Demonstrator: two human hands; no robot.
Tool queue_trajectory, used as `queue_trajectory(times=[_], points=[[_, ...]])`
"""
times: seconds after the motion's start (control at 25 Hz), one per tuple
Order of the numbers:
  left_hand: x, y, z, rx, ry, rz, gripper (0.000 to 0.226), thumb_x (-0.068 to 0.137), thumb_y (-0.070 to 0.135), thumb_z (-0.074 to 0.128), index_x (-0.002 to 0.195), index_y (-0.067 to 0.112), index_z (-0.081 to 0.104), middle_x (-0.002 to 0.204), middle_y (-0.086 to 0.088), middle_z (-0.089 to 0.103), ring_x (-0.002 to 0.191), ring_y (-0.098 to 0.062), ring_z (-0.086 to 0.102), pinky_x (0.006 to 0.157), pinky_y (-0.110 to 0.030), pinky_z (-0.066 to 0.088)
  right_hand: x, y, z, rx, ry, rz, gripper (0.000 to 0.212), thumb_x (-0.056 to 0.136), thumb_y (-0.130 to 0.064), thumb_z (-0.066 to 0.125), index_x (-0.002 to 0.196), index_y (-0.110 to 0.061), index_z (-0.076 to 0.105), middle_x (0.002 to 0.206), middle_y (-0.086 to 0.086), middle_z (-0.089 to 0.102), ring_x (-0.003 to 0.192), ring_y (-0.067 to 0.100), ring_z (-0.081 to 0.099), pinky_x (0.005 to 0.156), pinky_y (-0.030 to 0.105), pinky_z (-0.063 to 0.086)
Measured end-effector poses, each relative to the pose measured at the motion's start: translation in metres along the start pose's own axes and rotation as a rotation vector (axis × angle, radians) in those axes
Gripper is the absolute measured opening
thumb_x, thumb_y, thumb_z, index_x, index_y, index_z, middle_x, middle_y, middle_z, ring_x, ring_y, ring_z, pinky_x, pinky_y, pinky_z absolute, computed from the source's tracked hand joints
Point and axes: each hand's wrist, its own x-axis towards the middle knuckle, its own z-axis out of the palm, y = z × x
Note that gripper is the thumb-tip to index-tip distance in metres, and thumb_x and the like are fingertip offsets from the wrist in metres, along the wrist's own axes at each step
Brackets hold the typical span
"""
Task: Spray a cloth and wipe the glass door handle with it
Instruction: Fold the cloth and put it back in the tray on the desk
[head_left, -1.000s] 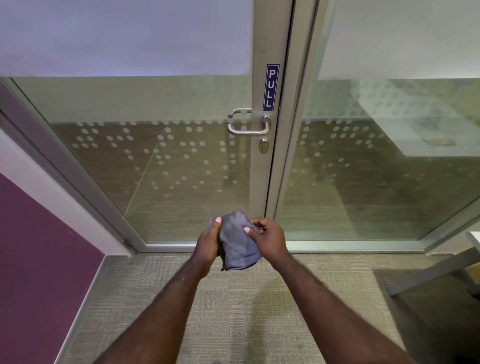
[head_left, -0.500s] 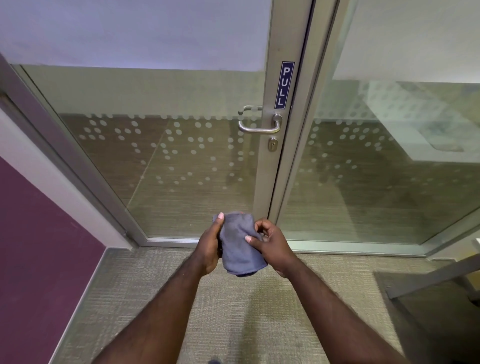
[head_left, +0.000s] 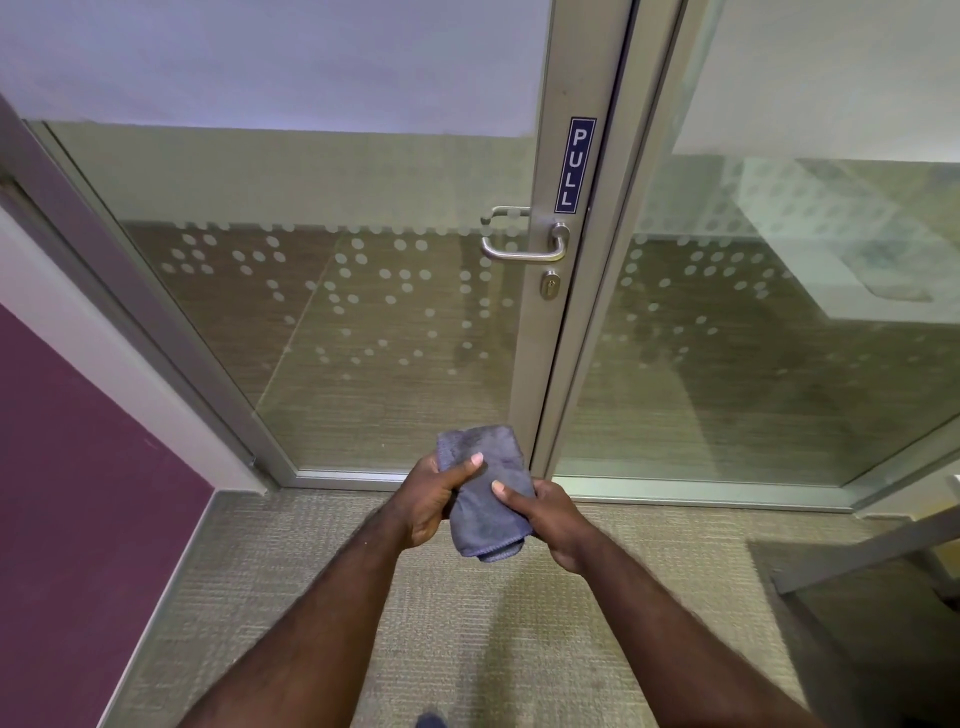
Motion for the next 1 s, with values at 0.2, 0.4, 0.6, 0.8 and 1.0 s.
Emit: queue_trajectory(times=[0.2, 0.4, 0.6, 0.8, 1.0], points=[[0.003, -0.003, 0.001, 0.094, 0.088, 0.05, 0.039, 0.086, 0.035, 0.071, 0.115, 0.01, 0.066, 0.106, -0.012, 0.075, 0.1, -0.027, 0.072, 0.075, -0.036, 0.058, 0.002, -0.002, 0.002, 0.068, 0.029, -0.033, 0.041, 0.082, -0.026, 0.075, 0.113, -0.001, 0.065, 0.108, 0.015, 0.072, 0.102, 0.03, 0.069, 0.093, 0.043, 0.053], [0.013, 0.006, 0.005, 0.503, 0.257, 0.321, 0.024, 0.084, 0.03, 0.074, 0.104, 0.017, 0.071, 0.094, 0.004, 0.076, 0.086, 0.004, 0.069, 0.069, -0.011, 0.051, -0.004, -0.012, 0.0, -0.605, 0.352, -0.408, 0.035, 0.092, -0.025, 0.065, 0.12, -0.005, 0.061, 0.114, 0.014, 0.067, 0.114, 0.033, 0.058, 0.101, 0.046, 0.043], [0.031, 0.021, 0.027, 0.813, 0.257, 0.475, 0.02, 0.086, 0.037, 0.07, 0.098, 0.022, 0.07, 0.089, 0.012, 0.073, 0.079, 0.008, 0.064, 0.072, -0.01, 0.047, -0.009, -0.025, -0.016, -0.907, 0.523, -0.463, 0.058, 0.097, -0.039, 0.05, 0.147, -0.016, 0.034, 0.153, 0.006, 0.036, 0.147, 0.028, 0.011, 0.117, 0.048, 0.007], [0.053, 0.025, 0.065, 1.011, 0.119, 0.497, 0.036, 0.086, 0.052, 0.062, 0.109, 0.025, 0.068, 0.1, 0.003, 0.075, 0.091, -0.017, 0.069, 0.079, -0.031, 0.053, -0.027, -0.028, -0.046, -0.916, 0.752, -0.365, 0.037, 0.098, -0.039, 0.049, 0.123, -0.011, 0.051, 0.119, 0.013, 0.065, 0.117, 0.035, 0.054, 0.114, 0.045, 0.018], [0.08, 0.016, 0.134, 1.326, -0.052, 0.622, 0.052, 0.093, 0.054, 0.05, 0.132, 0.021, 0.058, 0.138, -0.004, 0.059, 0.132, -0.026, 0.049, 0.106, -0.037, 0.039, -0.05, -0.035, -0.1, -0.937, 0.925, -0.194, 0.038, 0.098, -0.04, 0.047, 0.124, -0.014, 0.054, 0.119, 0.014, 0.066, 0.117, 0.033, 0.055, 0.112, 0.048, 0.021]])
